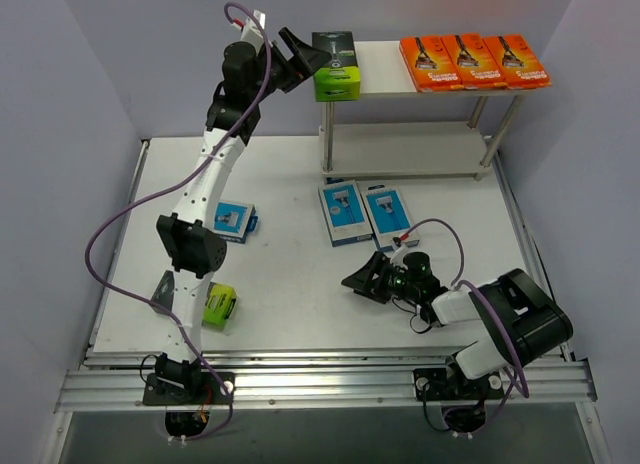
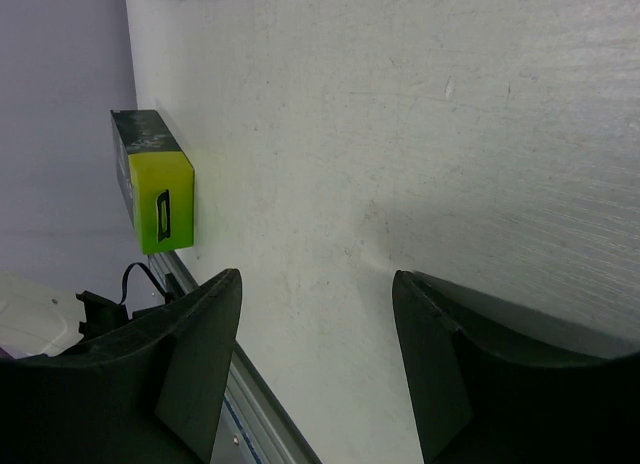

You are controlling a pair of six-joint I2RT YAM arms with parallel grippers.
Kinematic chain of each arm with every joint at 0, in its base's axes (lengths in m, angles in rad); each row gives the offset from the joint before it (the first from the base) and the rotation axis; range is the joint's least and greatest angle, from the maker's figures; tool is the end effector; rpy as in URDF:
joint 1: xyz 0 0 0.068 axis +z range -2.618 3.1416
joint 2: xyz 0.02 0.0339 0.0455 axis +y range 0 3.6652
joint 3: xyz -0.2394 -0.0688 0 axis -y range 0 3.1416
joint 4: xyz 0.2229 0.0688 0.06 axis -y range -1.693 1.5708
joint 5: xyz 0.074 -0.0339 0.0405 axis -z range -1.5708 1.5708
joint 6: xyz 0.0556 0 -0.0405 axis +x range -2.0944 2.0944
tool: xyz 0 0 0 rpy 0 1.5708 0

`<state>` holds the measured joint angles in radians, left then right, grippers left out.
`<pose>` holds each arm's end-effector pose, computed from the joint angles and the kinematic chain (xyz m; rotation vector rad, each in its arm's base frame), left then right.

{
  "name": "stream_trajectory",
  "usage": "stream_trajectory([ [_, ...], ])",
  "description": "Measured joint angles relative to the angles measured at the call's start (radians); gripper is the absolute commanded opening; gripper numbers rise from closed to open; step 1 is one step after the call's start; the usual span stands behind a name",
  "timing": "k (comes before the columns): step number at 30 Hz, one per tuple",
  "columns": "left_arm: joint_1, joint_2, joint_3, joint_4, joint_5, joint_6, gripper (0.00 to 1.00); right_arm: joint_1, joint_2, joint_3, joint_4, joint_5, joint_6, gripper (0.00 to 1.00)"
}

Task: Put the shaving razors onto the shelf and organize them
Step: Place the shaving razor onto shelf

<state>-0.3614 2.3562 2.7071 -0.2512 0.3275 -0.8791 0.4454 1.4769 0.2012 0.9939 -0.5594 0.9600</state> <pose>0.4651 -0.1949 0.4284 -0.1255 1.6005 -1.2267 0.2004 0.1284 0.1223 0.0933 2.0865 1.4391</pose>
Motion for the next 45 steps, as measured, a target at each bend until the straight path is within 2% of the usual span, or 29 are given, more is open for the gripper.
stream_trajectory([
  [9,-0.026,0.023,0.001,0.079,-0.002,0.000,0.94,0.000,0.025,0.002,0.035,-0.014,0.000,0.58],
  [28,-0.055,0.087,0.013,0.126,-0.002,0.001,0.94,0.000,0.050,0.010,0.060,-0.037,0.002,0.58],
  [32,-0.046,-0.016,-0.142,0.139,0.000,0.029,0.94,0.000,-0.005,0.029,-0.042,-0.033,-0.024,0.58],
  [37,-0.007,-0.244,-0.399,0.126,0.019,0.064,0.94,0.001,-0.139,0.133,-0.281,-0.019,-0.108,0.59],
  [40,0.062,-0.418,-0.570,0.142,0.044,0.071,0.94,0.002,-0.219,0.225,-0.395,-0.005,-0.158,0.58],
  [45,0.248,-0.739,-0.853,0.160,0.055,0.108,0.94,0.014,-0.288,0.384,-0.552,0.018,-0.235,0.58],
])
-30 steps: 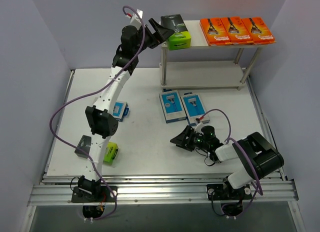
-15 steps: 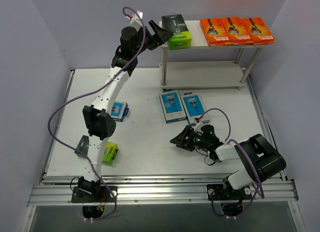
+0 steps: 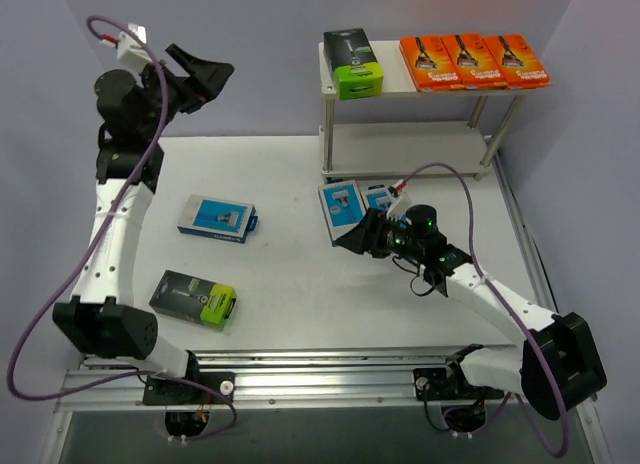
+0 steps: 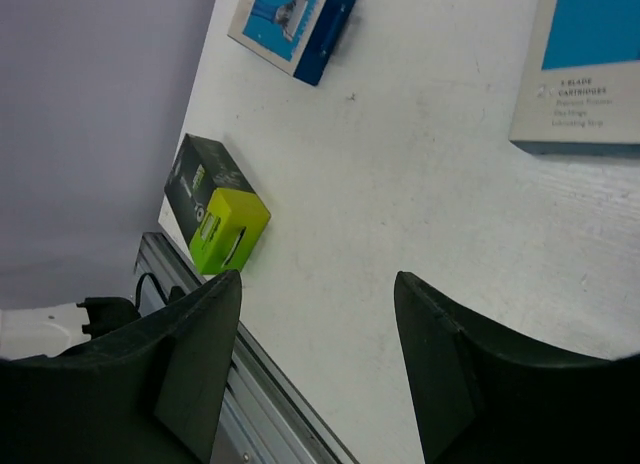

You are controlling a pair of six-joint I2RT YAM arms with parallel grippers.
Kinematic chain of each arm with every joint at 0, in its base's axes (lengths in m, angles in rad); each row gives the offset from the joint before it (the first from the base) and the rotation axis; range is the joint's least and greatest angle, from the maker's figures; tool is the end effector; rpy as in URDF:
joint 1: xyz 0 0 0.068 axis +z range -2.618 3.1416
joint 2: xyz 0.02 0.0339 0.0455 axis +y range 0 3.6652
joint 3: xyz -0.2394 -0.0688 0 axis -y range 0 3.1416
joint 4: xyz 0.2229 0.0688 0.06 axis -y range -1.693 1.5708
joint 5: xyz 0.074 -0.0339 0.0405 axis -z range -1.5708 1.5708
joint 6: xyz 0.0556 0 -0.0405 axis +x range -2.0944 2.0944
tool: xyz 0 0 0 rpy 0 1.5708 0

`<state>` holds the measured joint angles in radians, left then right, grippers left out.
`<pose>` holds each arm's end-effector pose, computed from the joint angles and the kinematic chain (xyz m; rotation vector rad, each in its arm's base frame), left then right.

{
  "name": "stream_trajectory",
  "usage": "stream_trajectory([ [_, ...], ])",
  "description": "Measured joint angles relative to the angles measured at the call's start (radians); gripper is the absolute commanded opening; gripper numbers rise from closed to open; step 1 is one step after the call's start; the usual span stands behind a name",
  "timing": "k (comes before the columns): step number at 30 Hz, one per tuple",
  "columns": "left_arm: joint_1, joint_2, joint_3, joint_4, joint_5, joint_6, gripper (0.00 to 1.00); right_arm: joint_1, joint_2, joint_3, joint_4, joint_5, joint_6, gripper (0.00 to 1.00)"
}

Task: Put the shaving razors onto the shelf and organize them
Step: Place the shaving razor onto shelf

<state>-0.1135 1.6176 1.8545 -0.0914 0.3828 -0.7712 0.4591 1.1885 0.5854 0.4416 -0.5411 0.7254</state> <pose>0.3534 -0.0612 0.4815 -0.1636 1.5050 -0.9904 0.2279 0.1446 0.2390 -0.1872 1.8951 1.3063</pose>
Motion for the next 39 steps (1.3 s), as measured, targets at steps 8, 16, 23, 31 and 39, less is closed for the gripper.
stream_trajectory([
  [8,0.090,-0.377,-0.475,-0.011,-0.006,0.142,0.94,0.080,0.081,0.470,-0.278,0.064,-0.152,0.58],
  [16,0.039,-0.444,-0.837,-0.054,-0.035,0.181,0.94,0.157,0.364,1.130,-0.475,0.180,-0.306,0.59],
  [23,-0.121,-0.444,-0.863,-0.093,-0.081,0.280,0.94,0.158,0.650,1.613,-0.586,0.338,-0.443,0.62],
  [31,-0.158,-0.448,-0.863,-0.110,-0.093,0.302,0.94,0.167,0.813,1.748,-0.531,0.549,-0.464,0.65],
  [39,-0.193,-0.484,-0.862,-0.165,-0.206,0.306,0.94,0.241,1.023,1.867,-0.338,0.756,-0.467,0.72],
])
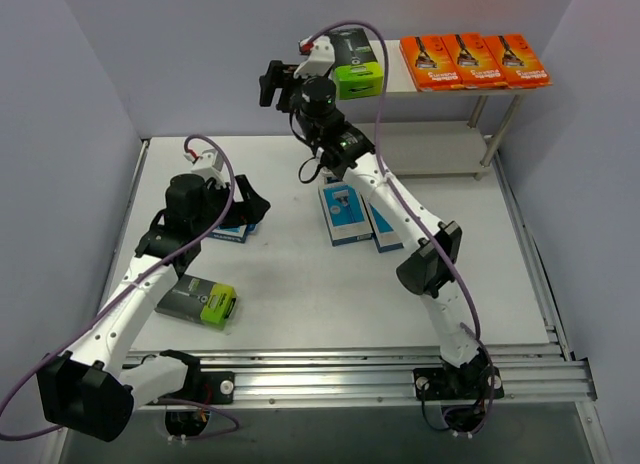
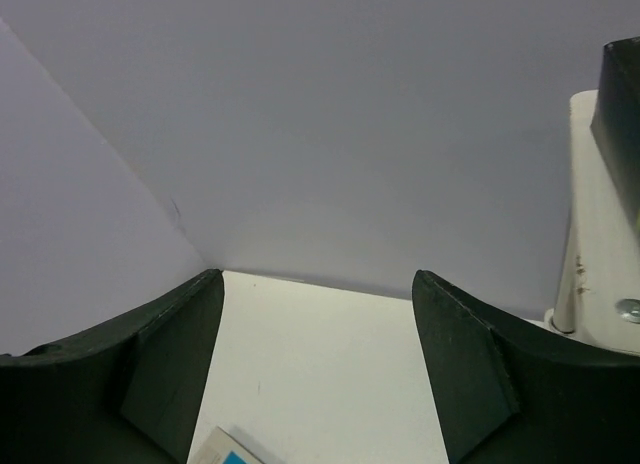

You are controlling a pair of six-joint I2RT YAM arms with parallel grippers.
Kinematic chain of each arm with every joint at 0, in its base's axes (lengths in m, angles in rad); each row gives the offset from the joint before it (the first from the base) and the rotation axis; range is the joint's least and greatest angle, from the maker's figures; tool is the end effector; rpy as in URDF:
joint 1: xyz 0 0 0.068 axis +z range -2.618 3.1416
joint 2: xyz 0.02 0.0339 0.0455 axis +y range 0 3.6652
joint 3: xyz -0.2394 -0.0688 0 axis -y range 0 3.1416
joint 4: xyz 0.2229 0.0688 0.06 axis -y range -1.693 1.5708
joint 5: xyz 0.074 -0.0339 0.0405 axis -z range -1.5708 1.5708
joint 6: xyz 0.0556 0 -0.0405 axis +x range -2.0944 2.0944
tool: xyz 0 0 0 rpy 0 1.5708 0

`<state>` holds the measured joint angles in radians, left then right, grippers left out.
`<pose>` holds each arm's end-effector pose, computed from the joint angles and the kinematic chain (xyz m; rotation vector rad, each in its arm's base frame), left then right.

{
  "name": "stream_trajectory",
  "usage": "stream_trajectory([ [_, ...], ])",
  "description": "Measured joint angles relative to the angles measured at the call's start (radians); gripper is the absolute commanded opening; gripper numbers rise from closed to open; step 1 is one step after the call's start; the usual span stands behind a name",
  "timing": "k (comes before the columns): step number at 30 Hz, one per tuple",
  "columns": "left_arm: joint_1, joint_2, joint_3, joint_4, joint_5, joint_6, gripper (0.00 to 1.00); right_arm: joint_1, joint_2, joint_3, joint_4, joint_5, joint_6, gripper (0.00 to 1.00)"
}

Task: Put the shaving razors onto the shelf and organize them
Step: Place the shaving razor onto shelf

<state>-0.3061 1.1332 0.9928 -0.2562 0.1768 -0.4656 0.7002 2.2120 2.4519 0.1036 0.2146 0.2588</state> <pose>0.2511 -0.0896 0.3088 -0.0422 2.0232 -0.6717 0.3795 0.3043 0.4598 -0.0872 1.2629 0.7000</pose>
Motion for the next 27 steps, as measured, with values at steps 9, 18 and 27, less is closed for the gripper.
stream_trajectory([
  [9,-0.066,-0.005,0.012,-0.100,-0.180,0.005,0.94,0.055,0.144,0.023,0.194,0.188,-0.018,0.74],
  [18,-0.084,-0.004,0.030,-0.135,-0.261,0.005,0.94,0.040,0.192,0.043,0.325,0.301,-0.028,0.77],
  [27,-0.085,0.002,0.032,-0.146,-0.274,0.005,0.94,0.003,0.192,0.064,0.361,0.343,-0.006,0.77],
])
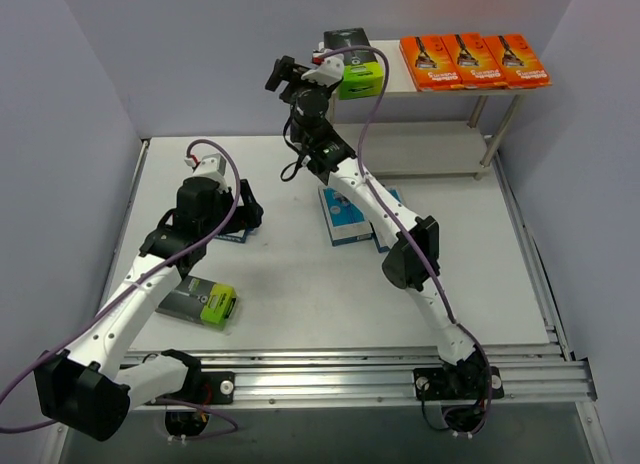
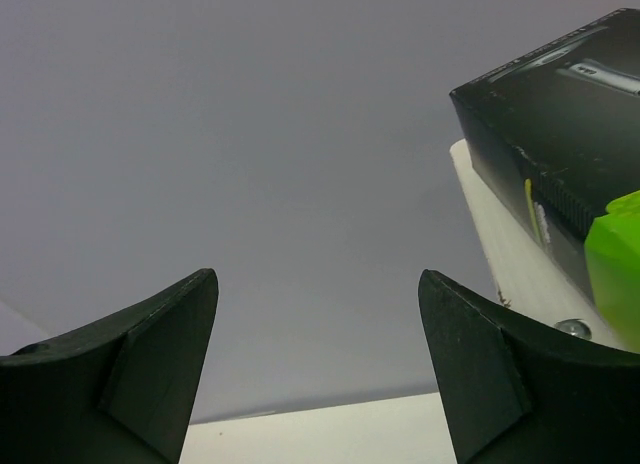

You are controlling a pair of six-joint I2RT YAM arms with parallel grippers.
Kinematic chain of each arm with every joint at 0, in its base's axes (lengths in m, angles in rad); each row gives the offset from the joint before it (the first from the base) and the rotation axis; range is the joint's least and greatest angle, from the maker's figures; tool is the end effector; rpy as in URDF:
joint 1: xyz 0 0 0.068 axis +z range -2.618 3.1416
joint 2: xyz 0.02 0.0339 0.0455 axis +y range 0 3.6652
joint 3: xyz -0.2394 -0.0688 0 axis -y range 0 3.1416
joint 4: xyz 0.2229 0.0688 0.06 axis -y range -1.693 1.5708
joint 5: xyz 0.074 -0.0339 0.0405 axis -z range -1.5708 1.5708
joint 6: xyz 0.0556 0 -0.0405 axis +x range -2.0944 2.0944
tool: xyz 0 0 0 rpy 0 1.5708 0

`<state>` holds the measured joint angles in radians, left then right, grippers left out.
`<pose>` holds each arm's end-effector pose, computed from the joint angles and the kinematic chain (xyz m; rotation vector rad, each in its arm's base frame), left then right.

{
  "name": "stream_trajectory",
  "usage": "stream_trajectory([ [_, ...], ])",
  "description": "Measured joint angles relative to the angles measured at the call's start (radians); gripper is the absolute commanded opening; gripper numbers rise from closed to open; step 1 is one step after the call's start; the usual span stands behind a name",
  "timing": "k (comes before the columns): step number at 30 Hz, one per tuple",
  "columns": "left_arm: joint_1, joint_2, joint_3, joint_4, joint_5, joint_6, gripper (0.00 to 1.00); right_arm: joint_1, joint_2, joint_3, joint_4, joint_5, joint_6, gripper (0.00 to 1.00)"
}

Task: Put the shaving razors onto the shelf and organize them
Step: Place the shaving razor onto shelf

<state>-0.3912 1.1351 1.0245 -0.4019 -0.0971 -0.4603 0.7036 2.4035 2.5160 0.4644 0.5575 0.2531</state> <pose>0.2423 -0.0941 0.3021 -0.1326 2.1035 -0.4156 0.4105 0.3097 0.4253 0.2850 1.0700 0.5824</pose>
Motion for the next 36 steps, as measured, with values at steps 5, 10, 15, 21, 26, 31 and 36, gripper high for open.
stream_trajectory([
  [5,0.000,0.010,0.003,-0.001,0.000,0.000,0.94,-0.021,0.000,0.000,0.003,0.014,0.017,0.77],
  [10,0.000,0.016,0.003,-0.001,0.000,0.000,0.94,-0.042,0.000,0.000,0.004,0.021,0.040,0.77],
  [15,0.000,0.023,0.003,-0.001,0.000,0.000,0.94,-0.050,0.000,0.001,0.020,0.029,0.049,0.78],
  [21,0.000,0.028,0.003,-0.001,0.000,0.000,0.94,-0.056,0.006,0.003,0.037,0.035,0.054,0.78],
  [26,0.000,0.036,0.003,-0.001,0.000,0.000,0.94,-0.059,0.013,0.007,0.060,0.040,0.057,0.79],
  [31,-0.001,0.043,0.003,-0.001,0.001,0.000,0.94,-0.065,0.014,0.007,0.070,0.052,0.059,0.80],
  [36,-0.003,0.046,0.003,-0.001,0.004,0.001,0.94,-0.074,0.014,0.007,0.078,0.071,0.060,0.80],
])
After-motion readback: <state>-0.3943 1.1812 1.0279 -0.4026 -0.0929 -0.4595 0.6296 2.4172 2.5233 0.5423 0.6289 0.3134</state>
